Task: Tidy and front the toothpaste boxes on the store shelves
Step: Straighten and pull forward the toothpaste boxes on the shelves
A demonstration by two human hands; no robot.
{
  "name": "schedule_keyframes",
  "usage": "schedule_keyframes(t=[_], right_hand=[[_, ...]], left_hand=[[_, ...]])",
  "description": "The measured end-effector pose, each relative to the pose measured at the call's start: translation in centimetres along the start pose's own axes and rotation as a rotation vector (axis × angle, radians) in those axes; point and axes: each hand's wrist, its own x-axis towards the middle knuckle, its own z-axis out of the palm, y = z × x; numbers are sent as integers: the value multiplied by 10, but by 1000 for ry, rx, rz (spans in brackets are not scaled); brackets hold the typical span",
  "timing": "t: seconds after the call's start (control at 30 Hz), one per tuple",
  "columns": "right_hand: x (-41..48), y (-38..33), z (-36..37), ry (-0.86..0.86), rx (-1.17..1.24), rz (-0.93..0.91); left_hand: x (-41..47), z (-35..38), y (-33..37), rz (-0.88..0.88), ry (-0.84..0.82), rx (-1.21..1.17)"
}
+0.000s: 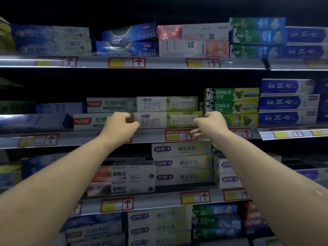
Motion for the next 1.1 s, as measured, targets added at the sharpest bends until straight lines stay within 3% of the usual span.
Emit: schedule_keyframes(t=[0.17,0.5,0.83,1.1], right_hand=[[-18,-2,-8,5,-313,-147],[-82,0,-37,-141,-826,-465],[-129,40,-83,-228,-967,-372],[-125,119,-116,-272,-992,-249]], left_hand=[[-17,-5,12,197,-60,194],[-85,8,52,365,-144,339],[-141,63,89,390,-284,364],[-170,136,91,367,-459,312]])
